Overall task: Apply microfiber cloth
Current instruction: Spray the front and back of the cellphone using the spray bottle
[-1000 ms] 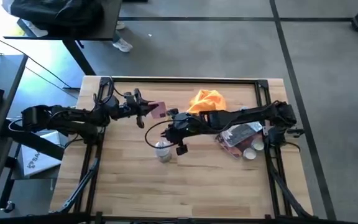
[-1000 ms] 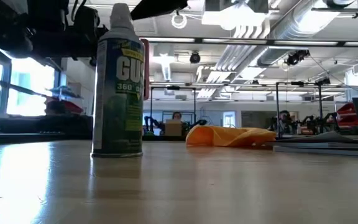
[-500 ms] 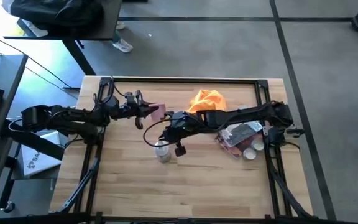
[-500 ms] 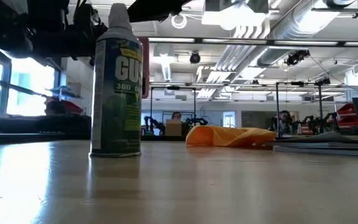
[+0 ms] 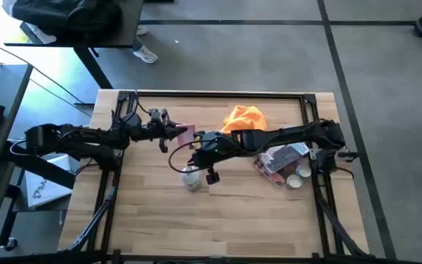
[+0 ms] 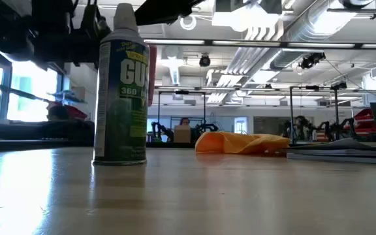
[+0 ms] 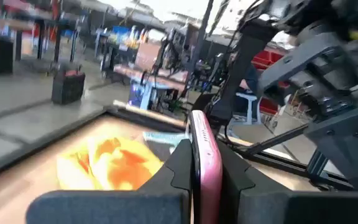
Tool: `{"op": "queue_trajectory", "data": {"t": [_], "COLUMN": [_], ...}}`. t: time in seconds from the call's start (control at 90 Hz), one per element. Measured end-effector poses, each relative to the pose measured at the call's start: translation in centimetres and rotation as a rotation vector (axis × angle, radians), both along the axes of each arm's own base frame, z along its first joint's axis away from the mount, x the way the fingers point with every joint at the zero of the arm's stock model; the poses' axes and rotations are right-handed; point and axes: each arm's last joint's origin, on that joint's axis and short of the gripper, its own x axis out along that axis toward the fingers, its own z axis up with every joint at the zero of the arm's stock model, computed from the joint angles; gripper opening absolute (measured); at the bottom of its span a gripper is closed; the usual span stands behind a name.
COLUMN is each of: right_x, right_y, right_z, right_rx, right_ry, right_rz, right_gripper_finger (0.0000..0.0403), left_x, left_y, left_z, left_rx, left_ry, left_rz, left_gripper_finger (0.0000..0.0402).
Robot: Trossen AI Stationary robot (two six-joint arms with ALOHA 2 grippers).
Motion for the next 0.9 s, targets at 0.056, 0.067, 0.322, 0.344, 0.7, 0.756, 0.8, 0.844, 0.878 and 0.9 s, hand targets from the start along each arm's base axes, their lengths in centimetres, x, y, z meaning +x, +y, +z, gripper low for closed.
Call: {"op": "queue_trajectory", "data": {"t": [0.056, 0.067, 0.322, 0.344, 0.7, 0.756, 0.8, 0.844, 0.878, 0.9], "right_x": [0.0, 0.0, 0.0, 0.0, -0.4, -0.4, -0.5, -0.5, -0.5, -0.5], "right_y": [0.0, 0.0, 0.0, 0.0, 0.3, 0.4, 0.4, 0.5, 0.7, 0.8], "right_z": [0.0, 0.0, -0.1, -0.1, 0.7, 0.8, 0.9, 1.1, 1.2, 1.4], "right_rx": [0.0, 0.0, -0.003, -0.003, -0.007, -0.012, -0.015, -0.023, -0.038, -0.049], "right_ry": [0.002, 0.002, 0.004, 0.004, -0.022, -0.025, -0.027, -0.028, -0.03, -0.033], "right_rz": [0.0, 0.0, 0.001, 0.001, 0.003, 0.005, 0.005, 0.004, 0.003, 0.0], "right_gripper_finger": [0.0, 0.0, 0.0, 0.0, 0.0, 0.0, 0.0, 0.0, 0.0, 0.0], "left_x": [0.0, 0.0, 0.4, 0.5, 0.4, 0.1, 0.0, -0.1, -0.2, -0.2], "left_y": [0.0, 0.0, -0.4, -0.4, 0.3, 0.4, 0.5, 0.6, 0.7, 0.7], "left_z": [-0.5, -0.6, -1.2, -1.1, 1.6, 2.3, 2.9, 3.5, 4.0, 4.3], "left_rx": [-0.057, -0.067, -0.077, -0.06, 0.187, 0.22, 0.241, 0.255, 0.265, 0.274], "left_ry": [0.042, 0.05, 0.091, 0.074, -0.251, -0.304, -0.344, -0.375, -0.392, -0.402], "left_rz": [0.005, 0.006, -0.017, -0.021, 0.029, 0.041, 0.048, 0.052, 0.045, 0.038], "left_gripper_finger": [0.0008, 0.0008, 0.0008, 0.0008, 0.0008, 0.0008, 0.0008, 0.0008, 0.0008, 0.0008]}}
